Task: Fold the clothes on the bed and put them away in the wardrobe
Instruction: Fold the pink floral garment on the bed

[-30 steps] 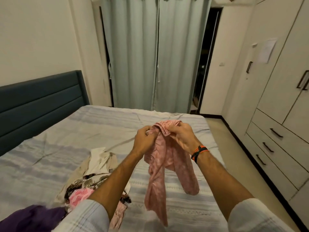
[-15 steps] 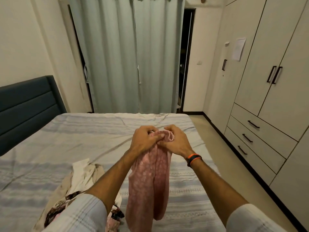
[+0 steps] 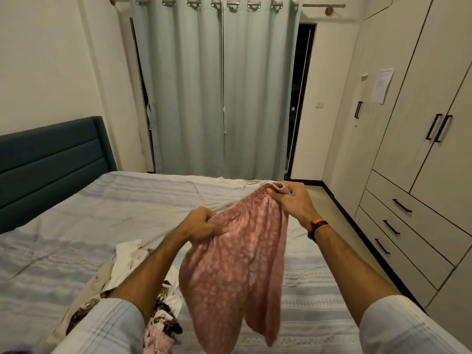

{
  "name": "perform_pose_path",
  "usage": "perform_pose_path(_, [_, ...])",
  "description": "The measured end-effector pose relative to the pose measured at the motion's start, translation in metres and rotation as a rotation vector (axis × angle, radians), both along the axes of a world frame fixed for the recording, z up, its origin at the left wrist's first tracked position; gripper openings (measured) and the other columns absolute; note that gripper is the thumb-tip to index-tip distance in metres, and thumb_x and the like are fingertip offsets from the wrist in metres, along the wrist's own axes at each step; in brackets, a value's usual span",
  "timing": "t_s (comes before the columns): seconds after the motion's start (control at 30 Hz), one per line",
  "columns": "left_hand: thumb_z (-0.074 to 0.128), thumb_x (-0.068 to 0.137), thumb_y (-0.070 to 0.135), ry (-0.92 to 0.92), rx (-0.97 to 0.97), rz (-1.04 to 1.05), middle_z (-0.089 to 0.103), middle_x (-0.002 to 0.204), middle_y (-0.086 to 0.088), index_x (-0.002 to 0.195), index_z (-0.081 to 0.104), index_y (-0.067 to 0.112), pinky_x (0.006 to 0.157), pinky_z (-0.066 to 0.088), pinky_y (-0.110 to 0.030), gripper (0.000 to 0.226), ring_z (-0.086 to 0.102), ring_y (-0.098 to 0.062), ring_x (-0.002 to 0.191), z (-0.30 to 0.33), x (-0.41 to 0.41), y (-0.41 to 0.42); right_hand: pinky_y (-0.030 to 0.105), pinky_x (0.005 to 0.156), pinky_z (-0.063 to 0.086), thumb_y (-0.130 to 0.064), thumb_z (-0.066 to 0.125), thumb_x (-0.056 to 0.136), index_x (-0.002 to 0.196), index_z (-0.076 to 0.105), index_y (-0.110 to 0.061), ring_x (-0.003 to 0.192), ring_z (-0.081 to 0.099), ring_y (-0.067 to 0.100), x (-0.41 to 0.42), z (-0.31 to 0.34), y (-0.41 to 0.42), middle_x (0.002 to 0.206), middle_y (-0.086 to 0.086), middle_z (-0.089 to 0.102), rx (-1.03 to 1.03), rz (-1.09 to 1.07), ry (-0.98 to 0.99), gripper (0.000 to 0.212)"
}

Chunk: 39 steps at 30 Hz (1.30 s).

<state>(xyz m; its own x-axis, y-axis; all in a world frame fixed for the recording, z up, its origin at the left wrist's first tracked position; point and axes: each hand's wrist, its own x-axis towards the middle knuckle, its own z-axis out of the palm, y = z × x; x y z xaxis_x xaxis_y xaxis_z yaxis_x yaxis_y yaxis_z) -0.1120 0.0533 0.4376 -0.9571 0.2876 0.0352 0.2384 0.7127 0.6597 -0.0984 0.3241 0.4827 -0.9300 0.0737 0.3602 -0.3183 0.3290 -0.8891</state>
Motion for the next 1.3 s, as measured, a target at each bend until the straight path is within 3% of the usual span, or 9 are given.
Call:
perform_pose_path(0.1, [0.081,0.072,0.044,0.048,0.029,0.112,0.063,0.058,0.007,0.056,0.069,0.023,0.059,0.045,-0.027,0.029,0.056,-0.009,0.056,0.007,-0.001,0.001,0.028,0.078,0.054,-0.022,0.077,0.085,0.089,0.079,-0.021,0.085,0.070,0.013,-0.001,-0.002,0.016,0.086,-0.004,0.076,-0.038,-0.079,-0.025,0.005])
perform_pose_path(0.23, [0.080,0.075,0.037,0.111,0.086,0.233,0.060,0.057,0.005,0.071,0.073,0.006,0.057,0.039,-0.023,0.032,0.051,-0.011,0.056,0.010,0.000,0.003,0.035,0.080,0.055,-0.028,0.077,0.085,0.081,0.075,-0.026,0.086,0.069,0.017,0.001,-0.009,0.030,0.083,-0.007,0.073,-0.042,-0.161,-0.072,0.004])
perform_pose_path(0.47, [0.092,0.059,0.029,0.048,0.476,0.407,0.071,0.069,-0.004,0.063,0.066,0.013,0.061,0.053,-0.030,0.031,0.064,-0.018,0.064,0.010,0.011,0.016,0.044,0.084,0.058,-0.030,0.076,0.086,0.086,0.075,-0.008,0.092,0.070,0.027,0.004,-0.027,0.054,0.090,0.006,0.075,-0.047,-0.191,-0.141,0.022])
perform_pose_path(0.63, [0.089,0.066,0.020,0.011,0.650,0.409,0.075,0.078,-0.006,0.074,0.071,0.006,0.055,0.055,-0.025,0.024,0.072,-0.018,0.067,0.012,0.019,0.024,0.032,0.077,0.056,-0.028,0.076,0.086,0.087,0.074,-0.016,0.088,0.070,0.018,0.005,-0.033,0.063,0.089,-0.002,0.074,-0.044,-0.122,-0.178,0.013])
perform_pose_path(0.7, [0.086,0.070,0.017,0.000,0.649,0.389,0.075,0.075,-0.006,0.074,0.071,0.005,0.050,0.053,-0.023,0.019,0.071,-0.016,0.063,0.011,0.019,0.027,0.028,0.073,0.055,-0.028,0.076,0.086,0.085,0.075,-0.011,0.087,0.070,0.018,0.005,-0.038,0.066,0.088,0.000,0.075,-0.014,-0.106,-0.217,0.017])
perform_pose_path(0.83, [0.078,0.081,0.020,0.012,0.563,0.375,0.069,0.062,-0.002,0.059,0.065,0.009,0.048,0.048,-0.021,0.028,0.065,-0.016,0.059,0.004,0.016,0.029,0.035,0.084,0.057,-0.026,0.075,0.087,0.091,0.076,-0.008,0.090,0.070,0.016,0.005,-0.044,0.069,0.092,0.002,0.075,0.029,-0.087,-0.257,0.018])
perform_pose_path(1.0, [0.071,0.087,0.036,0.046,0.520,0.349,0.071,0.074,-0.018,0.079,0.068,-0.008,0.064,0.055,-0.039,0.045,0.064,-0.023,0.066,0.001,0.009,0.026,0.026,0.076,0.055,-0.025,0.074,0.087,0.092,0.075,-0.012,0.090,0.069,0.013,0.009,-0.042,0.070,0.096,0.001,0.075,-0.030,-0.060,-0.266,0.014])
perform_pose_path(1.1, [0.068,0.090,0.032,0.080,0.542,0.349,0.073,0.080,-0.017,0.082,0.072,-0.003,0.067,0.057,-0.039,0.035,0.067,-0.021,0.072,0.002,0.008,0.028,0.020,0.071,0.053,-0.019,0.071,0.090,0.093,0.073,-0.019,0.090,0.070,0.010,0.016,-0.036,0.068,0.099,-0.001,0.074,-0.129,0.005,-0.276,0.004])
perform_pose_path(1.3, [0.067,0.092,0.024,0.066,0.572,0.331,0.075,0.084,-0.005,0.086,0.075,0.011,0.067,0.055,-0.027,0.016,0.072,-0.019,0.079,0.008,0.011,0.029,0.018,0.070,0.055,-0.016,0.067,0.092,0.101,0.072,-0.016,0.092,0.071,0.010,0.019,-0.031,0.069,0.101,-0.001,0.074,-0.231,0.054,-0.290,0.009])
